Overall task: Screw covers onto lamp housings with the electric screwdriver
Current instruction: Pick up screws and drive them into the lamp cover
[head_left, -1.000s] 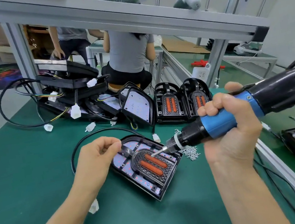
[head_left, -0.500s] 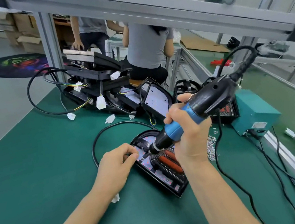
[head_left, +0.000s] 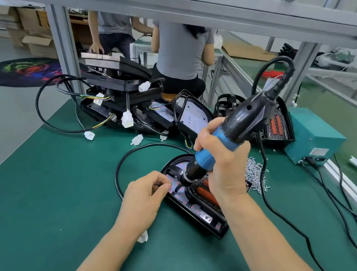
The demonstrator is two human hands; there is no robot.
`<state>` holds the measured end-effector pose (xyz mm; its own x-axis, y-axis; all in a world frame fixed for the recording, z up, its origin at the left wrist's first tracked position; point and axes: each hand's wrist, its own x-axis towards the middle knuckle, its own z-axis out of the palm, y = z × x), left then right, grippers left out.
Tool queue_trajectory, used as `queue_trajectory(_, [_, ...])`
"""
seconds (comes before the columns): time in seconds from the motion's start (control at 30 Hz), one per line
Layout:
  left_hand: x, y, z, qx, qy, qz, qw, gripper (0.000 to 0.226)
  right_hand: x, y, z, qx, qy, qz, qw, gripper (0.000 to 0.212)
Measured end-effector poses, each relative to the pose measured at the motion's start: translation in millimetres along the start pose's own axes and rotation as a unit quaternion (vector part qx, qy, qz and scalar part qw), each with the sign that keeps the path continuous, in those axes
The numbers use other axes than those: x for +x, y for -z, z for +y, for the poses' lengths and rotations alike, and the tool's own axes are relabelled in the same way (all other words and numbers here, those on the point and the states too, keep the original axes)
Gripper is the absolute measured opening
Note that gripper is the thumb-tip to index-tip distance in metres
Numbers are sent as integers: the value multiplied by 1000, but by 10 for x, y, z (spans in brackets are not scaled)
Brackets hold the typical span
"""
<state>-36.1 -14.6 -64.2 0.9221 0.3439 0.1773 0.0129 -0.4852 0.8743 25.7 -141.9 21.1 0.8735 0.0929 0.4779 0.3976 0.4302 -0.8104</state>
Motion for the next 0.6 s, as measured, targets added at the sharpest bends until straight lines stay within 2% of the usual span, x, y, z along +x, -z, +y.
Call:
queue_trajectory(0.13, [-6, 7, -2, 2, -1, 1, 1000, 16, -8, -17, -4, -8, 1, -21, 1000, 28])
queue_trajectory(0.4, [-11, 20, 1, 18, 0, -2, 1000, 17, -29, -12, -14, 5, -11, -7, 1000, 26])
queue_trajectory(0.5, [-24, 49, 17, 30, 4, -4, 1000, 15, -51, -17, -41, 18, -10, 14, 1000, 24])
queue_trajectory(0.6, [-38, 111, 49, 42, -6, 17, 999, 20, -55, 74, -146, 42, 10, 67, 997, 29])
